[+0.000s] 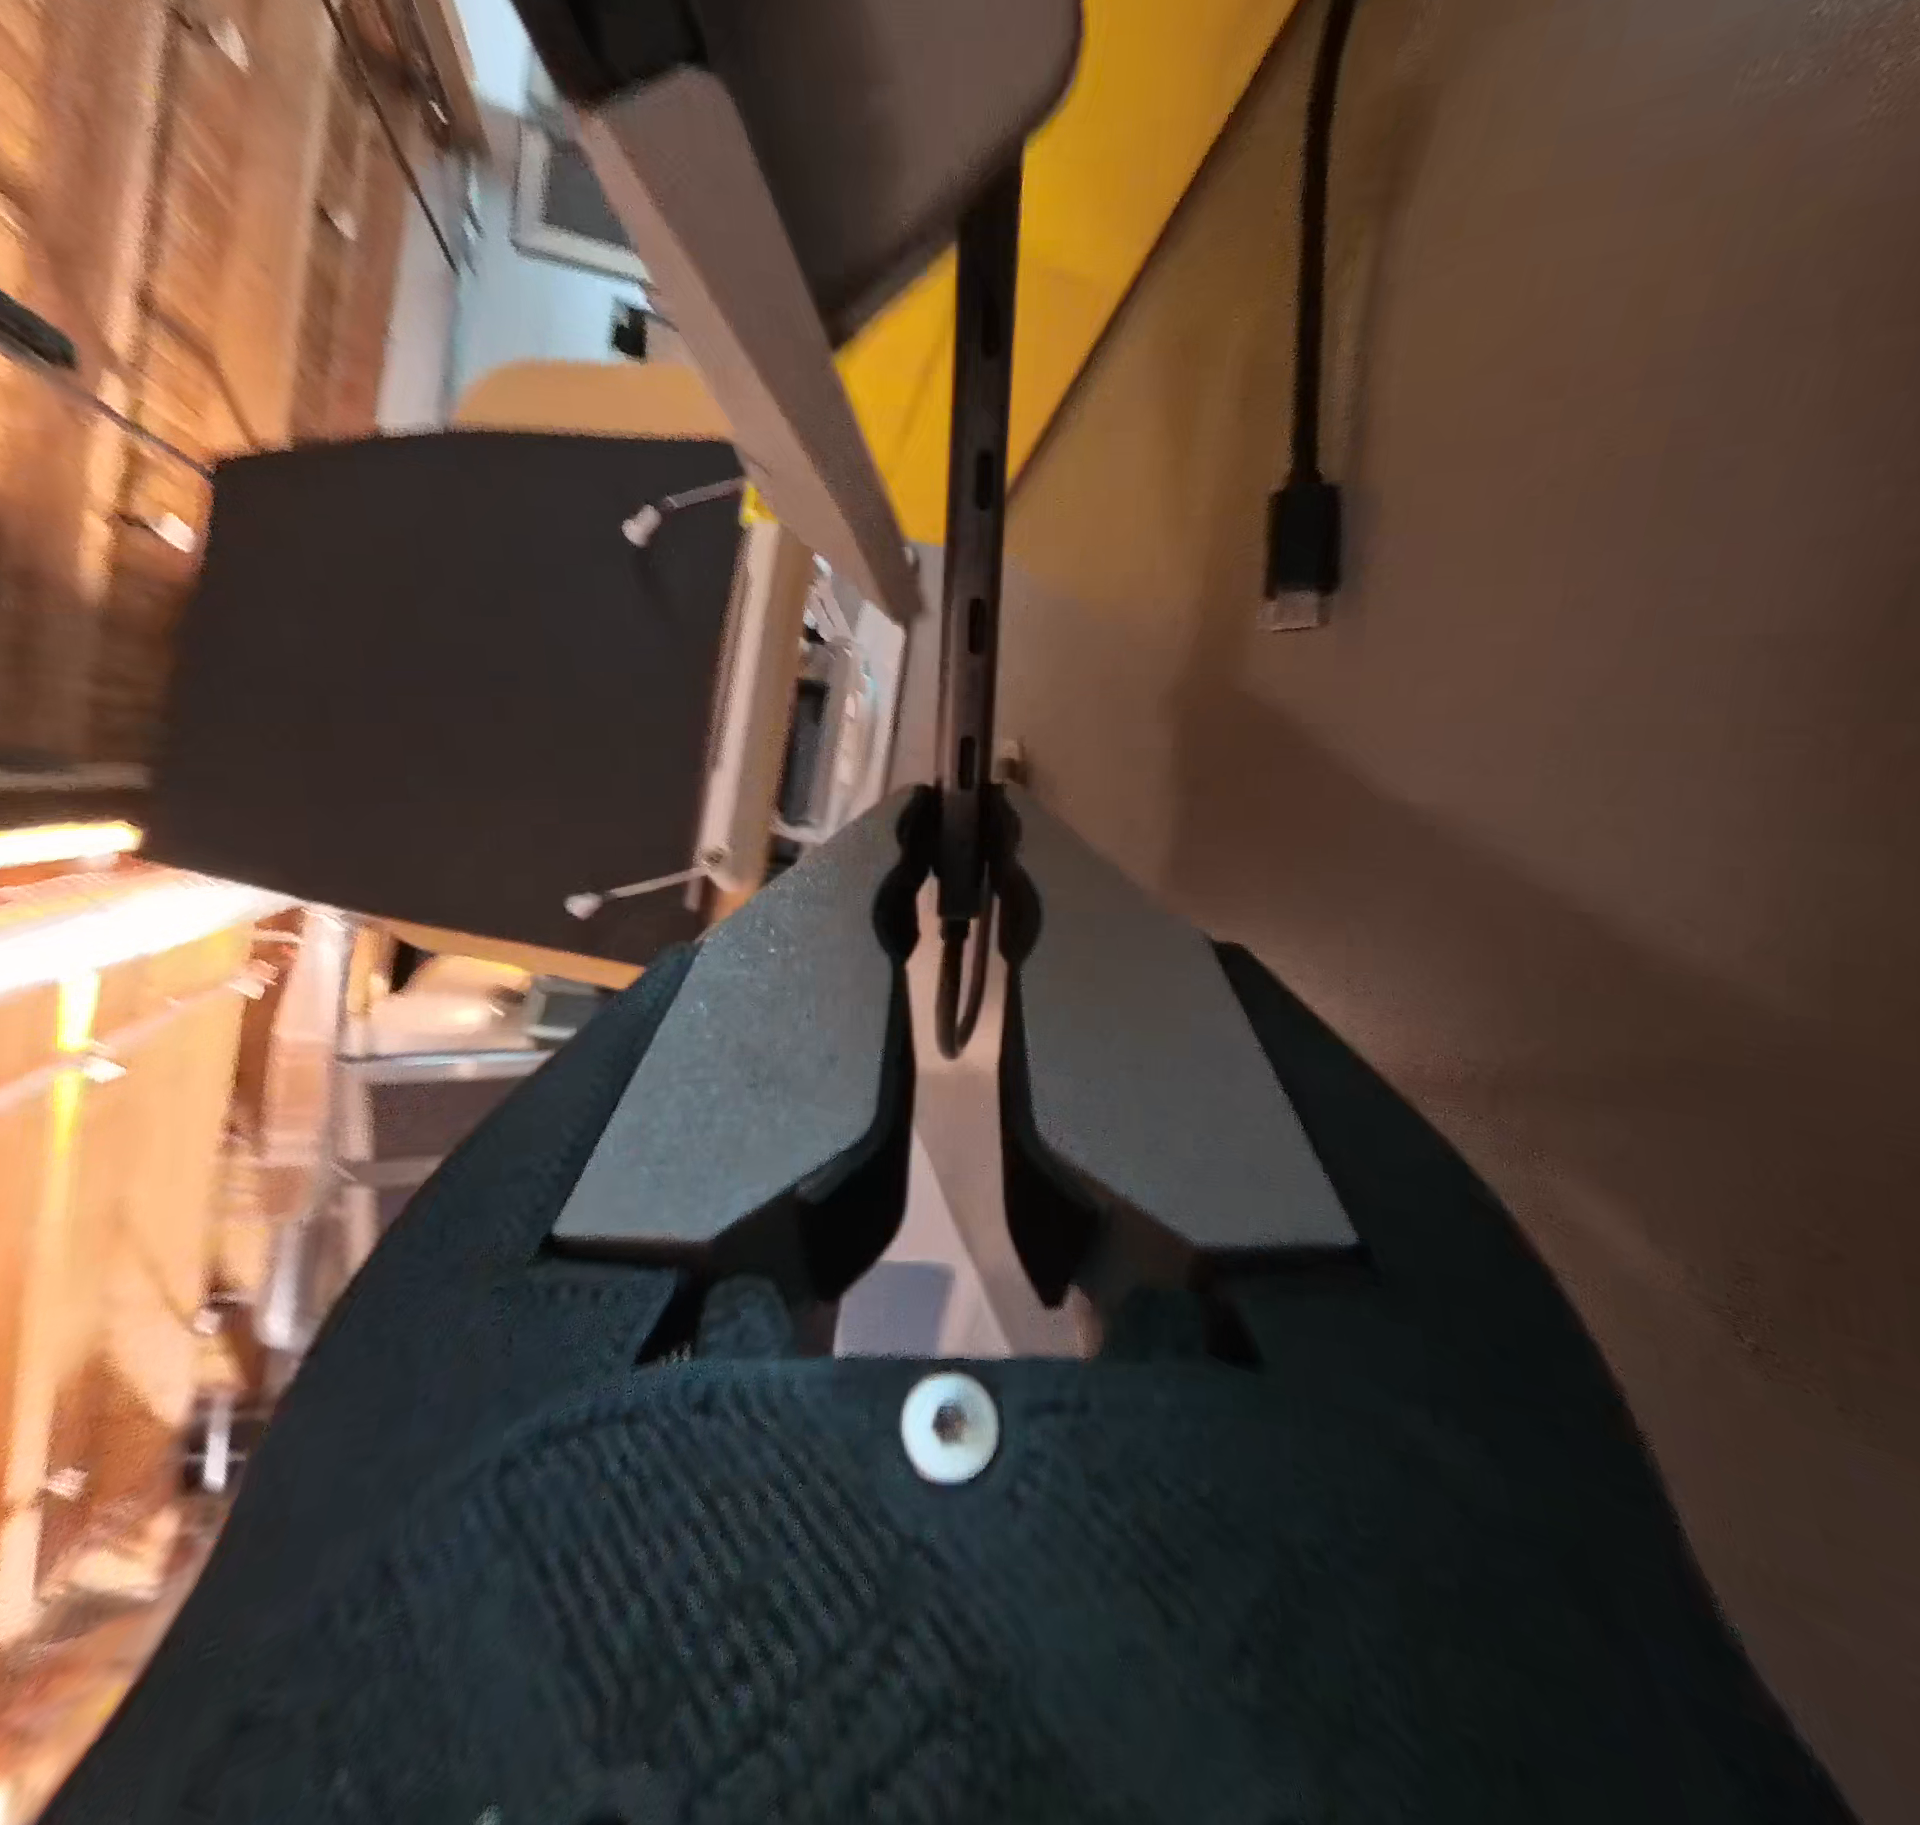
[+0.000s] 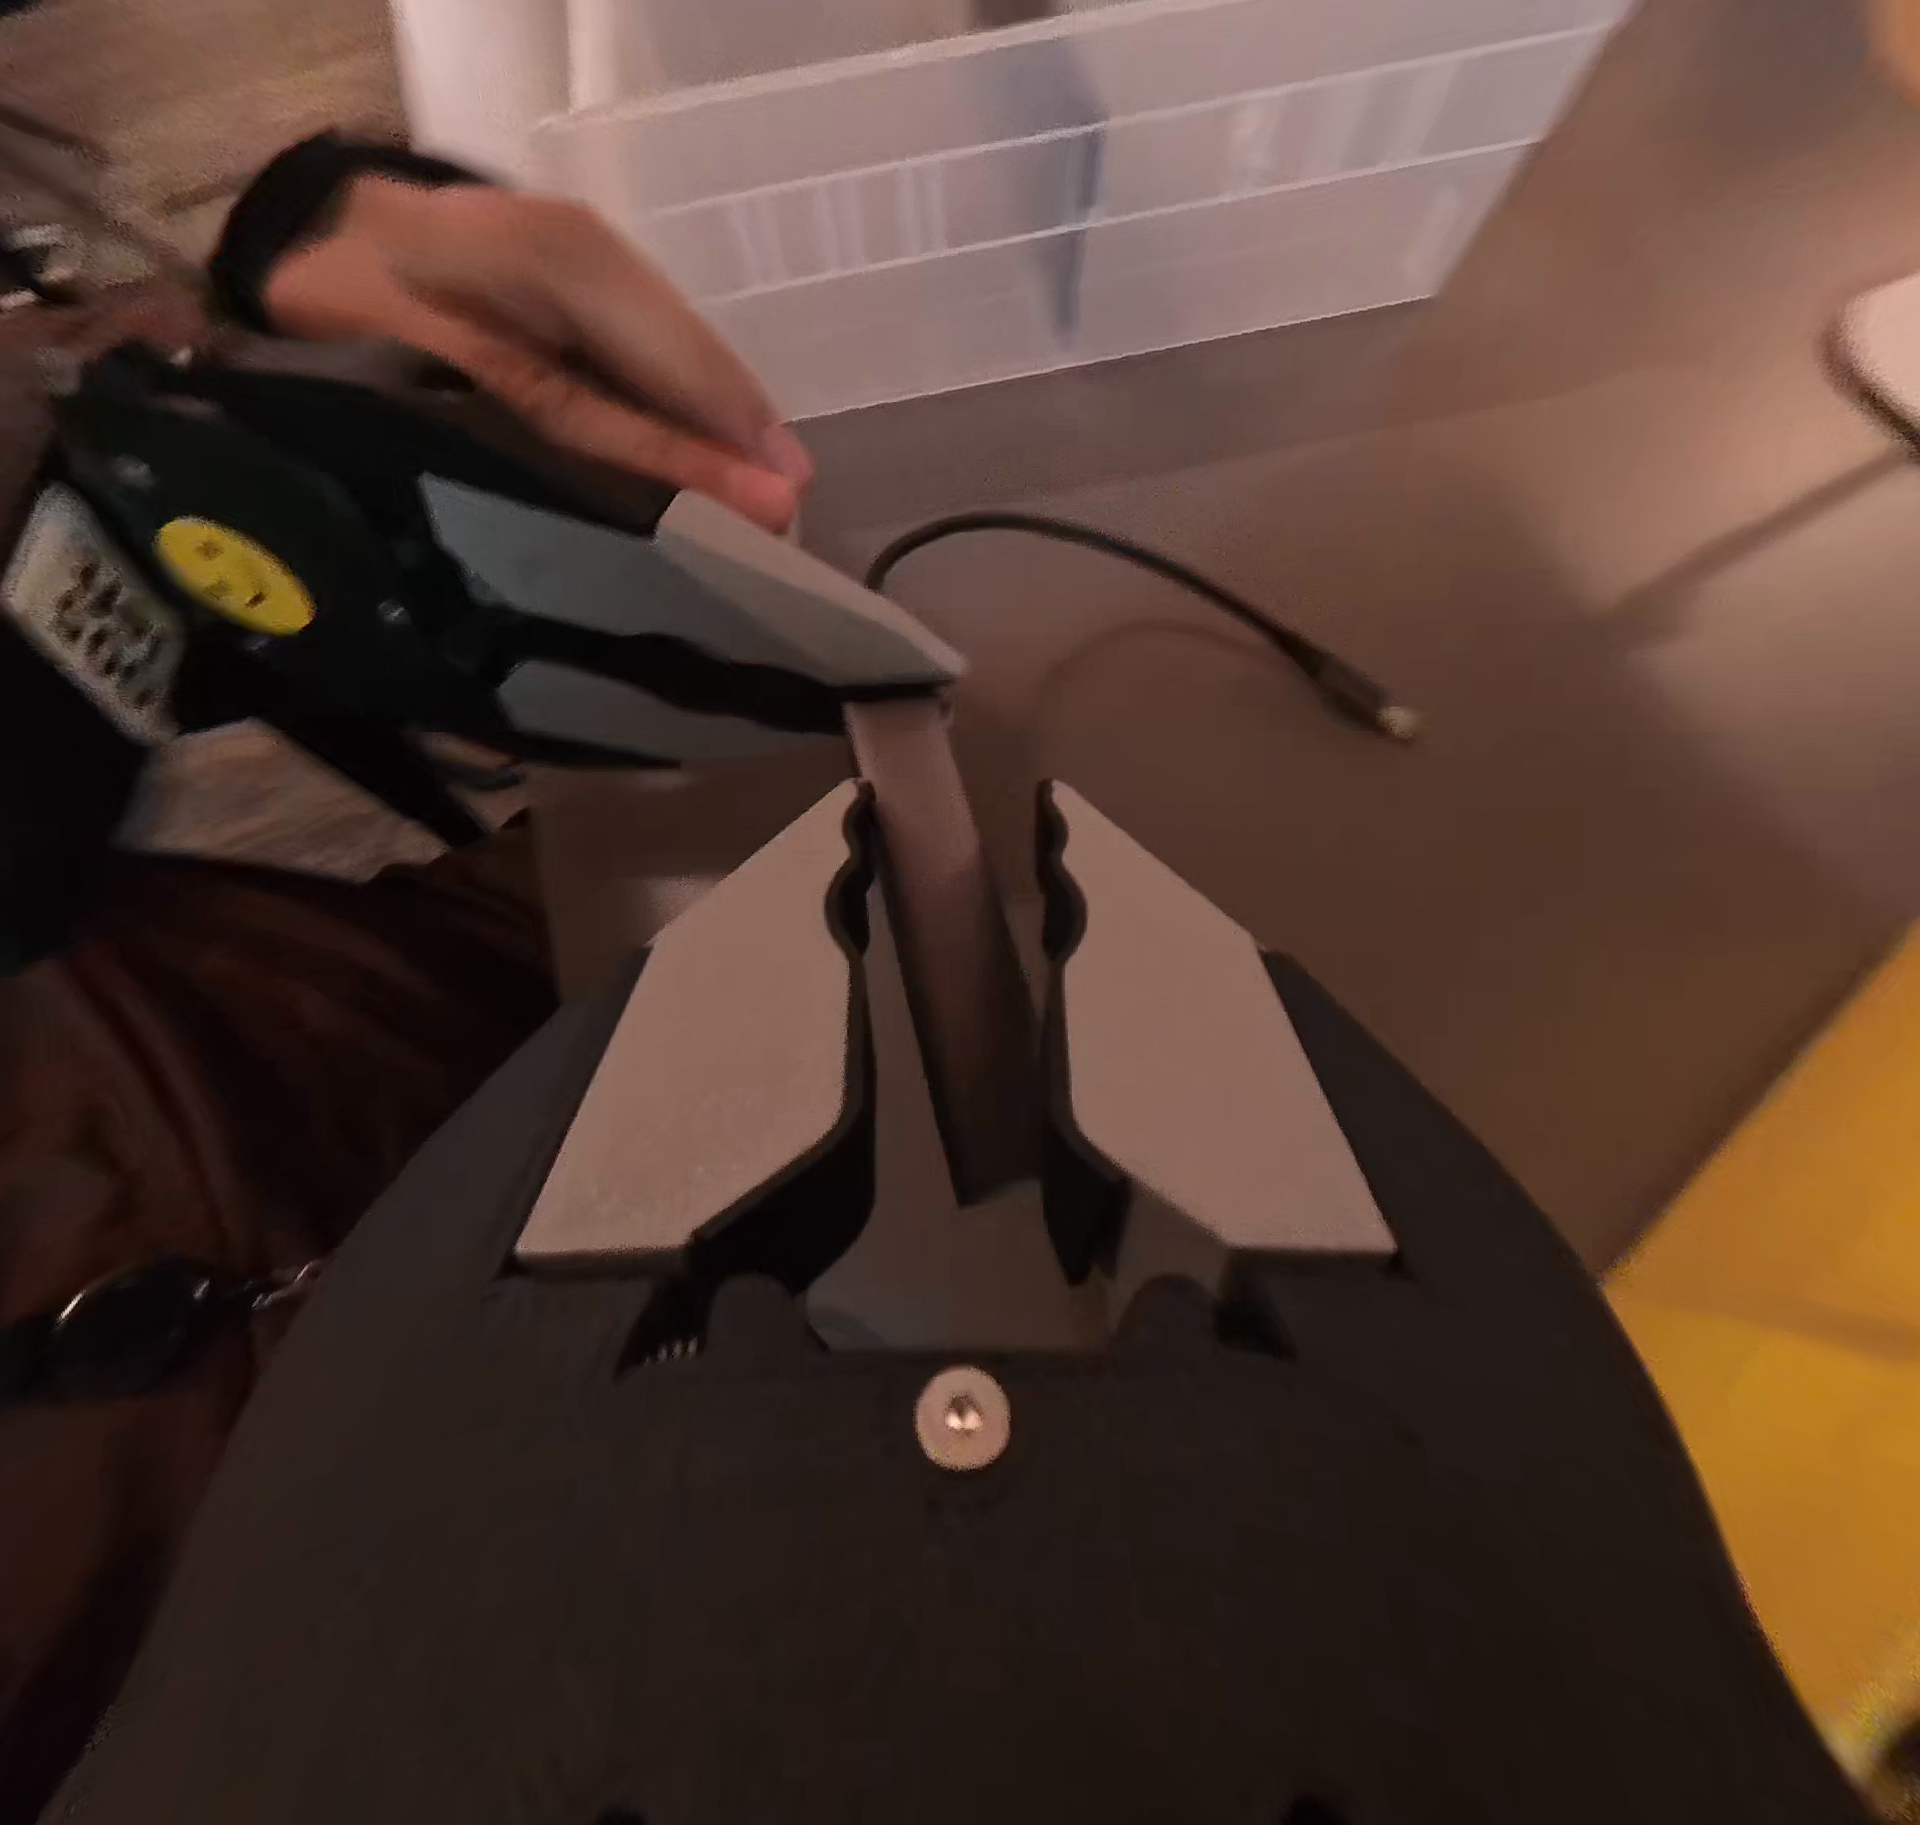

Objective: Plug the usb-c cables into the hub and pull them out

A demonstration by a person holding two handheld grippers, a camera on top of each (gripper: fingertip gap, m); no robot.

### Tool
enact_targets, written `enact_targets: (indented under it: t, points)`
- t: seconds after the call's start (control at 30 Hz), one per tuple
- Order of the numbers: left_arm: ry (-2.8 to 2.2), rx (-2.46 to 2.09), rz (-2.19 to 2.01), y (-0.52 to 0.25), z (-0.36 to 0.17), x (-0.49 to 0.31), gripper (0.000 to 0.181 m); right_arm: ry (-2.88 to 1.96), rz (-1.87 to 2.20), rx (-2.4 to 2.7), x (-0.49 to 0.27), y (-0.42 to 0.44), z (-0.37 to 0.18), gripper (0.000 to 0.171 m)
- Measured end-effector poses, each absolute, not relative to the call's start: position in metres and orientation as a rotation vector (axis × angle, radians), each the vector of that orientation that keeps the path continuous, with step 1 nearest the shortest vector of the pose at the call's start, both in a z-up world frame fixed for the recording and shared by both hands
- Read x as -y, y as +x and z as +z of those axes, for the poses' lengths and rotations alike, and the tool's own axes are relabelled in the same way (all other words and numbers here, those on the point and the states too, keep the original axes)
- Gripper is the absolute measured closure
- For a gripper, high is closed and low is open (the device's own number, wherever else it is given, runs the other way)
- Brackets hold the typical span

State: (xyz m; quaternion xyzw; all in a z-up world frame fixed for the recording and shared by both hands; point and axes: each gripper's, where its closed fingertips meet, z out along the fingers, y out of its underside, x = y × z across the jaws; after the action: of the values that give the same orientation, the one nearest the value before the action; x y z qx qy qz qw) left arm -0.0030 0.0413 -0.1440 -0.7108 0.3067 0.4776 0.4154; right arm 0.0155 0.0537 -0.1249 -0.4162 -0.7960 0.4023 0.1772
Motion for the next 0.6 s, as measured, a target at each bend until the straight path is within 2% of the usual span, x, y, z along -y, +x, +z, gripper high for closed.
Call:
enact_targets:
  t: [0.17,0.27,0.43,0.6]
  points:
    - [-1.908,-0.674,1.235,-0.024,-0.152,-0.039,0.174,-1.207,1.142,1.991,-0.077,0.011,-0.077,0.122]
    - [-1.924,-0.637,1.21,-0.025,-0.151,-0.039,0.174,-1.278,1.3,1.763,-0.091,0.007,-0.041,0.111]
    - [-1.922,-0.597,1.209,-0.029,-0.15,-0.035,0.174,-1.269,1.782,1.348,-0.113,-0.003,0.02,0.117]
    - [-1.936,-0.546,1.191,-0.035,-0.15,-0.027,0.174,-1.115,2.004,1.224,-0.122,-0.004,0.096,0.11]
